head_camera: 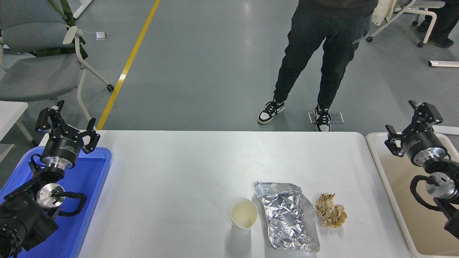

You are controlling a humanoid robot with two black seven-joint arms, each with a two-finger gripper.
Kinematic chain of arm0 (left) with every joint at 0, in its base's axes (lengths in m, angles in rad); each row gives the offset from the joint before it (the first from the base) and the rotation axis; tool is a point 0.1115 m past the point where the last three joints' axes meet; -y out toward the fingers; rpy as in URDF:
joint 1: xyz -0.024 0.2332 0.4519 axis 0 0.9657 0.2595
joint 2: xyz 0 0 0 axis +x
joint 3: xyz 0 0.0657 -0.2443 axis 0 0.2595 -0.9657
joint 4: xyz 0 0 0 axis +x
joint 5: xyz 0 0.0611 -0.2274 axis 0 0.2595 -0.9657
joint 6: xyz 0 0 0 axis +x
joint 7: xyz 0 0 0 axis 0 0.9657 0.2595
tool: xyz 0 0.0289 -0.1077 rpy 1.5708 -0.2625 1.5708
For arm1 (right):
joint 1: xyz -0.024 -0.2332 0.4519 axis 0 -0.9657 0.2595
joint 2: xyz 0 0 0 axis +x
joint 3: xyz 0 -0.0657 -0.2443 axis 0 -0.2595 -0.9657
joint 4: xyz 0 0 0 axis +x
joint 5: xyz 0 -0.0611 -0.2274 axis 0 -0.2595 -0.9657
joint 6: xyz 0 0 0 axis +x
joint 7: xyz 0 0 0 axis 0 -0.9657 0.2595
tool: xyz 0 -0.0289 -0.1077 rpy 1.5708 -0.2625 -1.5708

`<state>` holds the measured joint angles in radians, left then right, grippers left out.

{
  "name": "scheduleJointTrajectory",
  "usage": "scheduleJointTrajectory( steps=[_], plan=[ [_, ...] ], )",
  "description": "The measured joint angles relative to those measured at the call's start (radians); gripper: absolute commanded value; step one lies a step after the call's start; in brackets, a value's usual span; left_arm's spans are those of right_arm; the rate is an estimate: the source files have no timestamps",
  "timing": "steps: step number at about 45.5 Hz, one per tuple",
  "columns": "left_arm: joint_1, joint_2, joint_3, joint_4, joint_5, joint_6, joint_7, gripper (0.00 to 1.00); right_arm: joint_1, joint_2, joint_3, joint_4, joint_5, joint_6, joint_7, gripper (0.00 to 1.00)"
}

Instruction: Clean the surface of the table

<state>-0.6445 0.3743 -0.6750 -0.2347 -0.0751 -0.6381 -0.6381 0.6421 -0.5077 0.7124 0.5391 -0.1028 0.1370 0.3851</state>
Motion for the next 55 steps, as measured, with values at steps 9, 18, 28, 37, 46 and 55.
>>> scheduleJointTrajectory(
  steps=[9, 18, 28, 37, 46, 55],
  plan=[
    [0.000, 0.000, 0.000, 0.000, 0.000, 0.000, 0.000, 1.00, 0.000, -0.003, 0.002, 0.000, 0.000, 0.000, 0.000, 1.00],
    [-0.001, 0.000, 0.000, 0.000, 0.000, 0.000, 0.000, 1.00, 0.001, -0.004, 0.003, 0.000, 0.000, 0.000, 0.000, 1.00],
    [-0.001, 0.000, 0.000, 0.000, 0.000, 0.000, 0.000, 1.00, 0.002, -0.006, 0.003, 0.000, 0.000, 0.000, 0.000, 1.00],
    [-0.001, 0.000, 0.000, 0.000, 0.000, 0.000, 0.000, 1.00, 0.002, -0.011, 0.003, 0.000, 0.000, 0.001, 0.000, 1.00],
    [-0.001, 0.000, 0.000, 0.000, 0.000, 0.000, 0.000, 1.00, 0.003, -0.016, 0.010, 0.000, 0.001, -0.004, -0.005, 1.00],
    [-0.001, 0.000, 0.000, 0.000, 0.000, 0.000, 0.000, 1.00, 0.004, -0.017, 0.013, 0.002, 0.011, -0.008, -0.008, 1.00]
  ],
)
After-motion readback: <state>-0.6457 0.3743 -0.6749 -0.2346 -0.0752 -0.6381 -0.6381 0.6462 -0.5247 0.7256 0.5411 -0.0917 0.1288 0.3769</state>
